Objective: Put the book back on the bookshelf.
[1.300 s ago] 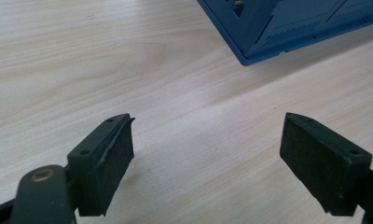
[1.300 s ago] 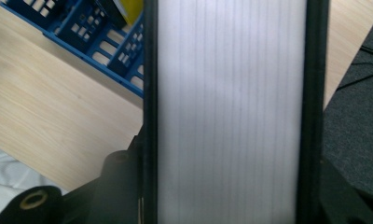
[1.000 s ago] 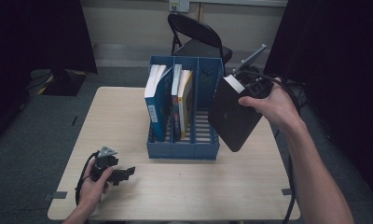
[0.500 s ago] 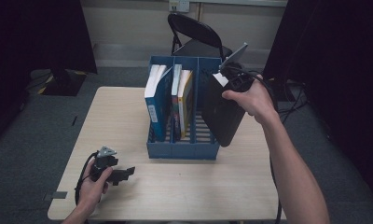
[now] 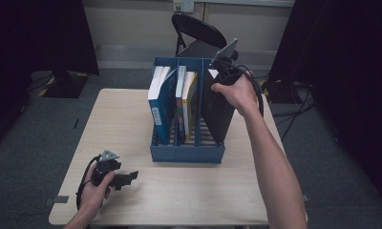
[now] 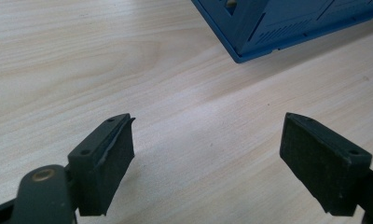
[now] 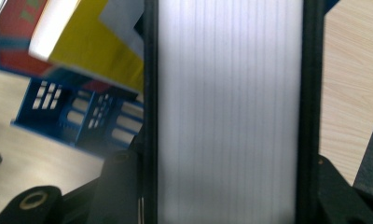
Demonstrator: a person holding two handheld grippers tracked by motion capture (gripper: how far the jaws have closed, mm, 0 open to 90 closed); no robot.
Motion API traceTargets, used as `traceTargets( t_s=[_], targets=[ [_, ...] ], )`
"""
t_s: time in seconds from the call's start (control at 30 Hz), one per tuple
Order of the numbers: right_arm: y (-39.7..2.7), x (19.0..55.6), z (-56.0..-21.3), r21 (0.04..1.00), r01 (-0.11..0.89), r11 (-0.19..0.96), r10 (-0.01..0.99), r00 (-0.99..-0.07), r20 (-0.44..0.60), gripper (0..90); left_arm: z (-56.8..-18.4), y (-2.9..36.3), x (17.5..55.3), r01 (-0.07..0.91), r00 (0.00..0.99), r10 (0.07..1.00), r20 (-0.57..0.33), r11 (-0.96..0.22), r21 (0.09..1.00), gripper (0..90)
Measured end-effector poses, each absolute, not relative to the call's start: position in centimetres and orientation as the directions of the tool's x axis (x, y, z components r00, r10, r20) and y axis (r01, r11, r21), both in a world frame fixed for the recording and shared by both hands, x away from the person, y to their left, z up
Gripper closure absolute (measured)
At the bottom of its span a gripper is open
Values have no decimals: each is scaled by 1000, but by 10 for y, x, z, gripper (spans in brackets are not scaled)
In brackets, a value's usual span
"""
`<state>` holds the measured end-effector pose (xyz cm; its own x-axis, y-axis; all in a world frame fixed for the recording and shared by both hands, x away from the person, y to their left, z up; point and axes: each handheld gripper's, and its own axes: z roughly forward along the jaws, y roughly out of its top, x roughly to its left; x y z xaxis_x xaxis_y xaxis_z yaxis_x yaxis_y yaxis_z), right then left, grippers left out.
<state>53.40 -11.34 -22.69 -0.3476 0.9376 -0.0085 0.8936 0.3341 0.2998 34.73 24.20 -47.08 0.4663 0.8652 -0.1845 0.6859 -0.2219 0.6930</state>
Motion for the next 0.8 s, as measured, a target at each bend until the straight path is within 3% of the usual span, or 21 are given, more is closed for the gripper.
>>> traceTargets(
  t_s=[0.27, 0.8],
  targets=[
    [-101, 551, -238, 292, 925, 243, 968, -253, -3, 537, -472, 244, 348, 688, 463, 866, -188, -217, 693, 174],
    [-95, 553, -293, 292, 939, 179, 982, -188, 2, 537, -472, 242, 349, 688, 465, 867, -181, -225, 690, 170]
  ],
)
